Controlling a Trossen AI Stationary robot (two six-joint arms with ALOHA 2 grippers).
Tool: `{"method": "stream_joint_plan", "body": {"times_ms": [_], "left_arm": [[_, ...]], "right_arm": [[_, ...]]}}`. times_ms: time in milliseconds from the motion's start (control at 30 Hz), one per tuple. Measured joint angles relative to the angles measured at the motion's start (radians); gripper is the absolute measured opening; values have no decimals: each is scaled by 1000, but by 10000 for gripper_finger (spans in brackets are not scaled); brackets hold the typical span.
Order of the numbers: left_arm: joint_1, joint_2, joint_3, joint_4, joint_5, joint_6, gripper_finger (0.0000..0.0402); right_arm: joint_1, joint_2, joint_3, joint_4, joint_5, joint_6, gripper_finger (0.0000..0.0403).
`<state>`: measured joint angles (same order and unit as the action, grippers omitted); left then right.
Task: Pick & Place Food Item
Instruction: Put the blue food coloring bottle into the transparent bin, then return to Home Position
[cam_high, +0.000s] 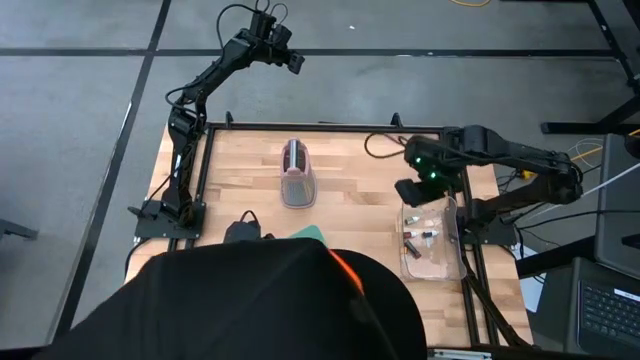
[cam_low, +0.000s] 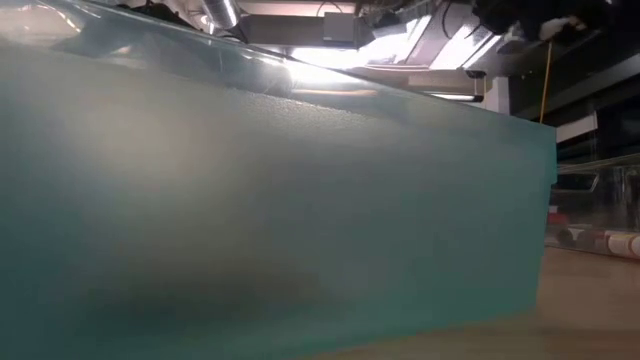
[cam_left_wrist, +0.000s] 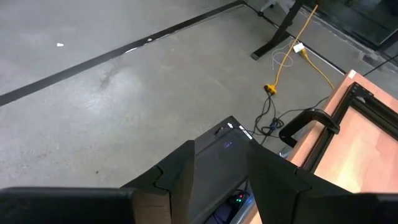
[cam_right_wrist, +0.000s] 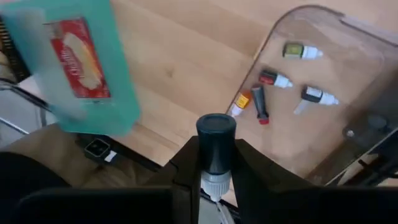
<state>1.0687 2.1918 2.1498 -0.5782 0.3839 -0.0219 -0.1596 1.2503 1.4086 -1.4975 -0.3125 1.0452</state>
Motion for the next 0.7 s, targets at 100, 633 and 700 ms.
{"method": "stream_joint_plan", "body": {"times_ms": [100,633,700], "left_arm": [[0,0,0,2,0,-1,141],[0,-1,0,1,1,-14,141],[0,-1,0,2,2,-17,141]], "right_arm": [[50,-3,-54,0,7,39,66],[223,-116,-398,45,-100,257,128],[222,-121,-397,51,-92,257,148]]}}
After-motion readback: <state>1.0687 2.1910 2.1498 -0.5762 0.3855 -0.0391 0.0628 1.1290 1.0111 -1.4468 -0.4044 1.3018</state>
